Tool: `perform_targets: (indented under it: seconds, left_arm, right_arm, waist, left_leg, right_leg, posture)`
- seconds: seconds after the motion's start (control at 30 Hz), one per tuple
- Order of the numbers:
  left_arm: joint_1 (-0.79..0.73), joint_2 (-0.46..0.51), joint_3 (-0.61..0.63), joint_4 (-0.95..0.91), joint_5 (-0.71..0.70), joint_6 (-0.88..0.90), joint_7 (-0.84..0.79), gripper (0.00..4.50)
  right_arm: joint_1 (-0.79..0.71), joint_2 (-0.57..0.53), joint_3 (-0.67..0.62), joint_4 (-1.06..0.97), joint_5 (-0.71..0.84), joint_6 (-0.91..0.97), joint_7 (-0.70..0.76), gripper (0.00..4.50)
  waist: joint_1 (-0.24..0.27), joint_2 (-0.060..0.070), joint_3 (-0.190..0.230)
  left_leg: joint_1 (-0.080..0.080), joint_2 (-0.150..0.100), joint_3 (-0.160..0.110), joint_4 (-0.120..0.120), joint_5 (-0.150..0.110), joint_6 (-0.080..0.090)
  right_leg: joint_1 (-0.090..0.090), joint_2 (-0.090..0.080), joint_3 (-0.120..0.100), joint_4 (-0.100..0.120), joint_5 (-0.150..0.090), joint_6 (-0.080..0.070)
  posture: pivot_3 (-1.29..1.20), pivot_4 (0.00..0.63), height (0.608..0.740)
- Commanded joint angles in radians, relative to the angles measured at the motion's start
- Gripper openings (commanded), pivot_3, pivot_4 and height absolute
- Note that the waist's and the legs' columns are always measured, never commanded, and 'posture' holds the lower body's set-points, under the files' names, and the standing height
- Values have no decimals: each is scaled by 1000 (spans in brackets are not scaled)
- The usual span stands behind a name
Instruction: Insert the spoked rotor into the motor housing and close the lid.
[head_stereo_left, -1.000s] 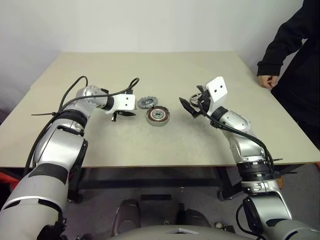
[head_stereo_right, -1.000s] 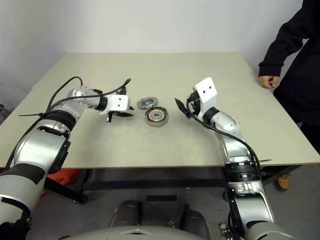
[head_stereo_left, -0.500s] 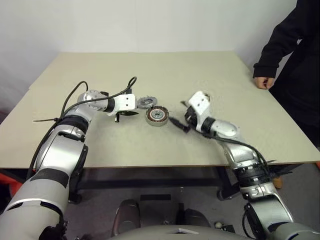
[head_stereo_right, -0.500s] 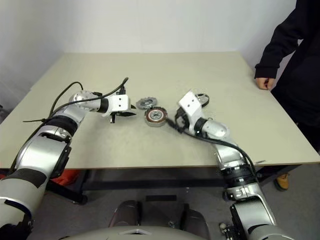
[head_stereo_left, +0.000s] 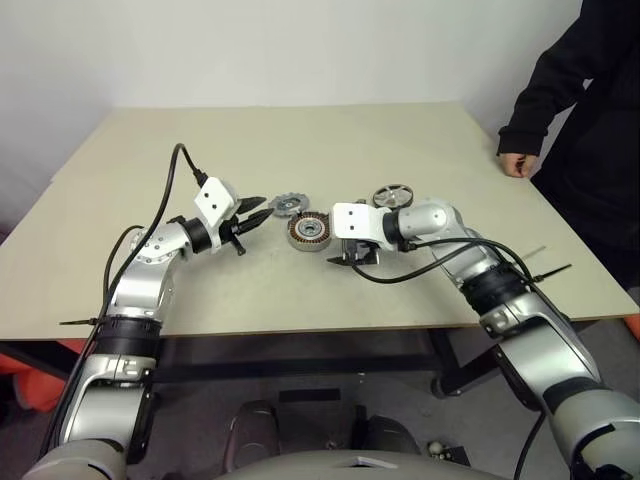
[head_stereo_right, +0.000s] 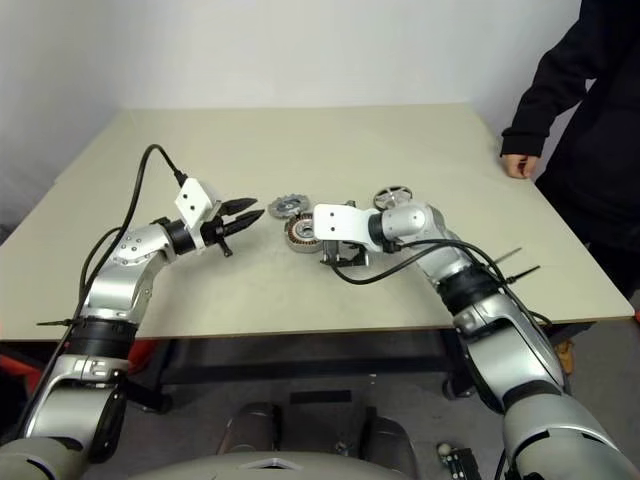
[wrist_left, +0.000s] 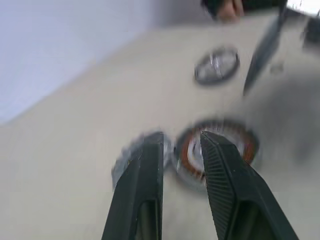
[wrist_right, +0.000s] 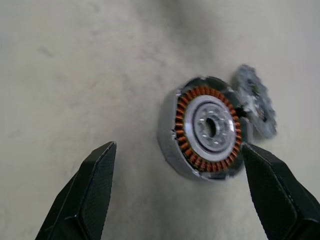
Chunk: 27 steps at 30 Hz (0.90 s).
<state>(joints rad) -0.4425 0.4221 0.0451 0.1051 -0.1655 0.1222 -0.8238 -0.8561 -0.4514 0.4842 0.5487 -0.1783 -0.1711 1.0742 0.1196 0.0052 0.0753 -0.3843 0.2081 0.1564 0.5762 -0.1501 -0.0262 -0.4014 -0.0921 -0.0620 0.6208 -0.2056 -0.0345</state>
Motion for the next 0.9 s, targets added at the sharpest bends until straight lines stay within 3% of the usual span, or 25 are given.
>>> perform_targets:
  seconds: [0.03, 0.4, 0.5, 0.83, 0.87, 0.9]
  left_arm:
    - [47, -16, 20, -123, -32, 70, 78, 1245]
    - [151, -18, 3, -255, -39, 144, 158, 1245]
    - [154, -4, 6, -256, -43, 147, 157, 1301]
    - [148, 40, 16, -236, -63, 148, 145, 1301]
    - [148, 42, 15, -236, -64, 148, 146, 1301]
    - [147, 43, 14, -234, -64, 147, 147, 1301]
  right_arm:
    - [-82, 43, 10, 148, -29, -101, 18, 4500]
    - [-268, 205, 2, 549, -116, -216, -106, 4500]
    - [-279, 216, -1, 582, -128, -230, -118, 3890]
    - [-272, 211, -7, 607, -162, -260, -132, 305]
    - [-272, 210, -8, 609, -165, -262, -131, 15]
    - [-273, 210, -8, 612, -168, -263, -131, 15]
  waist:
    - [-8, 0, 0]
    - [-36, 0, 0]
    - [-37, 0, 0]
    - [-46, 0, 0]
    - [-46, 0, 0]
    - [-44, 0, 0]
  left_leg:
    - [0, 0, 0, 0, 0, 0]
    - [-2, 0, 0, 1, 0, 0]
    - [-3, 0, 0, 1, 0, 0]
    - [-1, 0, 0, 2, 0, 0]
    - [-1, 0, 0, 2, 0, 0]
    - [-1, 0, 0, 2, 0, 0]
  right_leg:
    - [0, 0, 0, 0, 0, 0]
    - [-2, 3, 0, 0, -1, -2]
    - [-2, 2, 0, 0, -1, -2]
    - [-2, 3, 1, 1, -1, -2]
    - [-2, 3, 1, 2, -1, -2]
    - [-2, 2, 1, 2, -1, -2]
  posture:
    - [0, 0, 740]
    - [0, 0, 740]
    - [0, 0, 740]
    - [0, 0, 740]
    - [0, 0, 740]
    - [0, 0, 740]
